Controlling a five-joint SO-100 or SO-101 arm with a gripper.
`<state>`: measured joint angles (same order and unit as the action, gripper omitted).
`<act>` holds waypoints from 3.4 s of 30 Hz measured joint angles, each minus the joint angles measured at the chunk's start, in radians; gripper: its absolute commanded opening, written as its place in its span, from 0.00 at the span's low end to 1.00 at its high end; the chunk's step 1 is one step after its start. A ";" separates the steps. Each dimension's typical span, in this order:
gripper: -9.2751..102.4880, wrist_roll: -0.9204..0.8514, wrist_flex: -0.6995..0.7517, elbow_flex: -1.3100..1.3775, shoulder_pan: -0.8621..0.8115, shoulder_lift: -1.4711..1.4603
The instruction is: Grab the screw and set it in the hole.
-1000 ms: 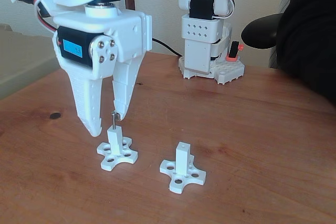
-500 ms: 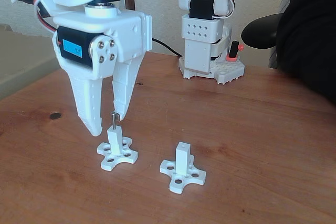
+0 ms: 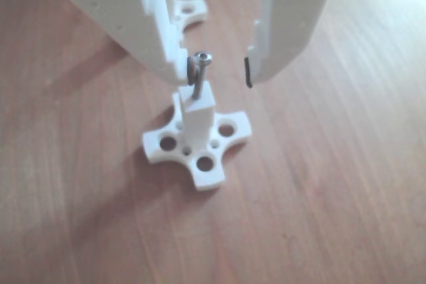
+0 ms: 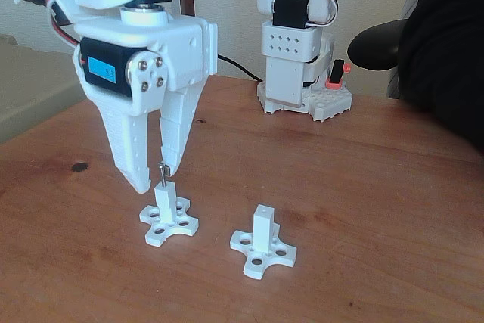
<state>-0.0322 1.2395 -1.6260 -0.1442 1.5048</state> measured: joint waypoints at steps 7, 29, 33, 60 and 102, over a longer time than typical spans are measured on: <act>0.13 0.000 0.000 0.000 0.000 0.000; 0.06 -0.012 -0.009 0.000 0.000 0.000; 0.04 -0.021 -0.009 0.000 0.000 -0.006; 0.04 -0.046 0.086 0.109 0.000 -0.028; 0.04 0.015 0.167 0.089 0.265 0.046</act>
<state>-0.0169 1.4067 -1.5370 0.1212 1.5509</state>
